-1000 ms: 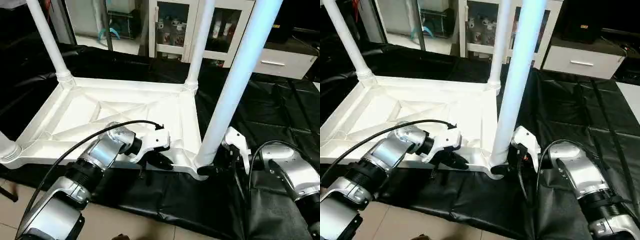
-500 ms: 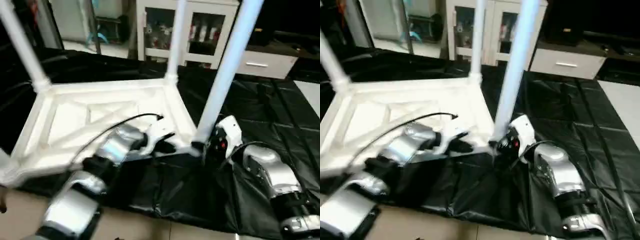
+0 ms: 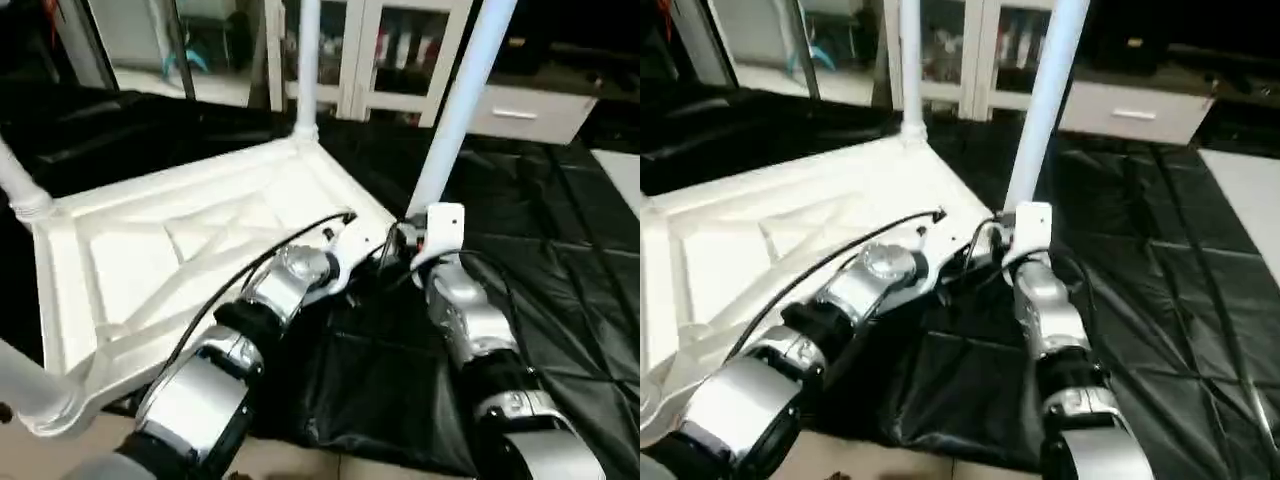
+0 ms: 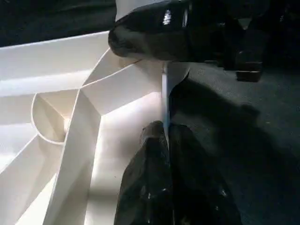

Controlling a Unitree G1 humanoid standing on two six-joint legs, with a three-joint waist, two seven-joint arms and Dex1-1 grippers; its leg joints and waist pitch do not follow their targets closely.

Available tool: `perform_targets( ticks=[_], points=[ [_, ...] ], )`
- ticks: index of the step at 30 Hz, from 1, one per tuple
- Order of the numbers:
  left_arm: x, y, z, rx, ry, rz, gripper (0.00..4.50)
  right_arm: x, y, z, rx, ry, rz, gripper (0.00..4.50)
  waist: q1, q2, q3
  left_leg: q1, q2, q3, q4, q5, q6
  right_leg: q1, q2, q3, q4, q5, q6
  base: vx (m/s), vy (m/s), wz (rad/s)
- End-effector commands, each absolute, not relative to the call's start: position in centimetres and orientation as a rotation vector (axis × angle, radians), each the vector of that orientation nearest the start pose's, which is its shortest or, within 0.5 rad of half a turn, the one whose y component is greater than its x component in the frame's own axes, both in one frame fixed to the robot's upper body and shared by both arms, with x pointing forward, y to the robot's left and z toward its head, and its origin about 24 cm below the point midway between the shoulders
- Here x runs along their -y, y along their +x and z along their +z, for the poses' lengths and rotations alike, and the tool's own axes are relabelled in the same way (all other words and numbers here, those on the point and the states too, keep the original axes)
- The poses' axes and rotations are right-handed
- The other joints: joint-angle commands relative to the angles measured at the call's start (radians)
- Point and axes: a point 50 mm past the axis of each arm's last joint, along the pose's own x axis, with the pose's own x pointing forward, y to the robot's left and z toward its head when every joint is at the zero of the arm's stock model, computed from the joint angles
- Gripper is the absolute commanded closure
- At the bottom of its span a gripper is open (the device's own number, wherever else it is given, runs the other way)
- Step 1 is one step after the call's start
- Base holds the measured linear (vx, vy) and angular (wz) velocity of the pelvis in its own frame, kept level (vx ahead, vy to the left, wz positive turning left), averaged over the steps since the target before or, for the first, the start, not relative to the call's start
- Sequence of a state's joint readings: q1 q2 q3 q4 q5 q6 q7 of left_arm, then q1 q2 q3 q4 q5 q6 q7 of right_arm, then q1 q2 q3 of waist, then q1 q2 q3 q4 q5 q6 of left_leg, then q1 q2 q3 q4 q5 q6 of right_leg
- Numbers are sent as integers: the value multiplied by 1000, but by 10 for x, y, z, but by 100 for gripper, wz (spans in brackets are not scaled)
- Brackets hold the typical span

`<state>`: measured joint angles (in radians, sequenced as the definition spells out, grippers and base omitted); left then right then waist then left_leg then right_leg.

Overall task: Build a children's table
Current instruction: Rotate leg to tighten

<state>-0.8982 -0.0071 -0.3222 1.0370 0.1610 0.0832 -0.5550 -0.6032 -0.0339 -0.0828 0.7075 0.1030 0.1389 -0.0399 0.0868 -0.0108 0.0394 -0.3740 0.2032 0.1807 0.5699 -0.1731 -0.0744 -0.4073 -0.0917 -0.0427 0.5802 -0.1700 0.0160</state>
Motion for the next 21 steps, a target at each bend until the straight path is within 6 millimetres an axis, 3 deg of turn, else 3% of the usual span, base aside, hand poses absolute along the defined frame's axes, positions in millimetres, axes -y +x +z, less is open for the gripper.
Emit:
perform_targets(
  ticks=[1,2,3,4,5,11,13,14,15,16,17,18,19,21],
  points=[
    [-25,359,58,-316,561,-931,450,130,355,39,-268,24,4,194,2,-6,-74,13,7,6,-45,-22,112,60,-38,24,-23,179,-278,0,0,0],
    [-24,358,57,-305,572,-968,450,132,355,44,-222,17,18,194,4,5,-73,16,9,5,-47,-45,110,59,-39,23,-27,145,-278,0,0,0],
    [-24,357,57,-296,583,-997,450,139,353,50,-173,22,5,159,3,6,-71,16,10,5,-48,-60,107,59,-39,23,-30,126,-275,0,0,0],
    [-24,356,57,-290,589,-1013,450,144,351,54,-146,30,-7,159,6,2,-69,18,12,5,-50,-80,98,62,-38,24,-32,100,-267,0,0,0],
    [-24,356,57,-288,592,-1018,450,146,351,55,-135,33,-14,121,8,2,-70,19,13,5,-51,-86,94,61,-39,24,-32,91,-266,0,0,0],
    [-21,357,63,-222,591,-1055,450,181,325,65,-34,-20,-103,75,18,5,-61,23,17,8,-58,-166,58,54,-39,29,-47,-39,-218,0,0,0],
    [-18,357,67,-171,623,-1065,450,189,311,67,-2,-21,-112,75,23,3,-61,24,17,10,-58,-175,56,53,-40,29,-49,-50,-208,0,0,0],
    [-18,358,68,-153,638,-1065,450,190,306,67,4,-29,-105,75,22,12,-61,23,17,9,-59,-183,56,52,-40,29,-50,-56,-201,0,0,0],
    [-18,358,68,-153,638,-1065,450,190,306,67,4,-29,-105,75,21,8,-60,20,17,9,-60,-186,56,53,-39,29,-52,-60,-195,0,0,0],
    [-17,358,69,-131,654,-1066,450,191,301,66,13,-54,-99,75,21,14,-61,20,17,8,-60,-187,53,53,-40,28,-49,-61,-195,0,0,0],
    [-17,358,69,-131,654,-1066,450,191,301,66,13,-54,-99,75,19,9,-60,20,17,8,-60,-192,52,52,-39,27,-52,-68,-190,0,0,0],
    [-17,358,70,-114,662,-1065,450,191,297,65,12,-76,-81,75,18,21,-61,17,16,7,-60,-191,48,52,-41,27,-50,-72,-195,0,0,0],
    [-16,359,73,-90,665,-1058,450,189,291,62,-4,-83,-48,75,15,15,-58,18,15,9,-60,-214,46,52,-38,27,-59,-90,-186,0,0,0],
    [-16,360,74,-77,659,-1052,450,185,288,60,-25,-65,1,75,16,13,-60,13,14,7,-58,-202,52,56,-41,28,-52,-75,-185,0,0,0]
  ],
)
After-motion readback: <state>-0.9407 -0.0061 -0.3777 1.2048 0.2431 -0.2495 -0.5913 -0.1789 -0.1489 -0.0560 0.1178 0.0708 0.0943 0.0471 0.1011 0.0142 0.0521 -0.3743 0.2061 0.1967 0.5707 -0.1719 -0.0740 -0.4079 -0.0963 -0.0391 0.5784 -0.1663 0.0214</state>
